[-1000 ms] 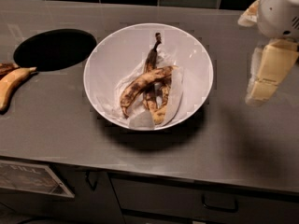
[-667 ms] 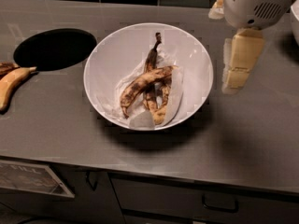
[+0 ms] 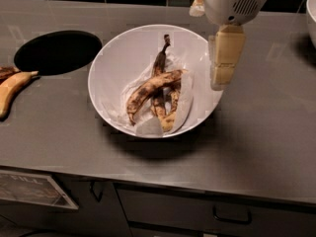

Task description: Pick banana from white bowl

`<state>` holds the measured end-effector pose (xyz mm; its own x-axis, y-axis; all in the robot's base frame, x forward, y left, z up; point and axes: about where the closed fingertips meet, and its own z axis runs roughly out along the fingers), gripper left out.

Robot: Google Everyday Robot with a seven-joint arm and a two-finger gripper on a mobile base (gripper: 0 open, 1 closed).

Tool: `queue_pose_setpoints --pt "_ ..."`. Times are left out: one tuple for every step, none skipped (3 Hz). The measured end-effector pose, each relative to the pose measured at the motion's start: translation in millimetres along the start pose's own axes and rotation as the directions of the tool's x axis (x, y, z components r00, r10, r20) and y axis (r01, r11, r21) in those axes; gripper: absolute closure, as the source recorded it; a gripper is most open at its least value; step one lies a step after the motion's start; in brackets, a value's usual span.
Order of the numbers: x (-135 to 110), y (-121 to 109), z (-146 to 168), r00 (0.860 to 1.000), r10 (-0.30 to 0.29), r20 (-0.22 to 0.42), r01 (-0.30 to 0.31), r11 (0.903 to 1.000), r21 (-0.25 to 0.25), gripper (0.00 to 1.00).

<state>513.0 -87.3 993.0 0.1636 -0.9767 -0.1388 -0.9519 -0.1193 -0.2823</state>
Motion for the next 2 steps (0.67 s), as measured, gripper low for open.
queue_pose_setpoints --pt "0.0 0.0 0.0 1.0 0.0 0.0 0.0 1.0 0.0 0.0" --pt "-7.8 -4.9 5.0 1.0 -0.014 0.012 0.014 0.9999 0.008 0.0"
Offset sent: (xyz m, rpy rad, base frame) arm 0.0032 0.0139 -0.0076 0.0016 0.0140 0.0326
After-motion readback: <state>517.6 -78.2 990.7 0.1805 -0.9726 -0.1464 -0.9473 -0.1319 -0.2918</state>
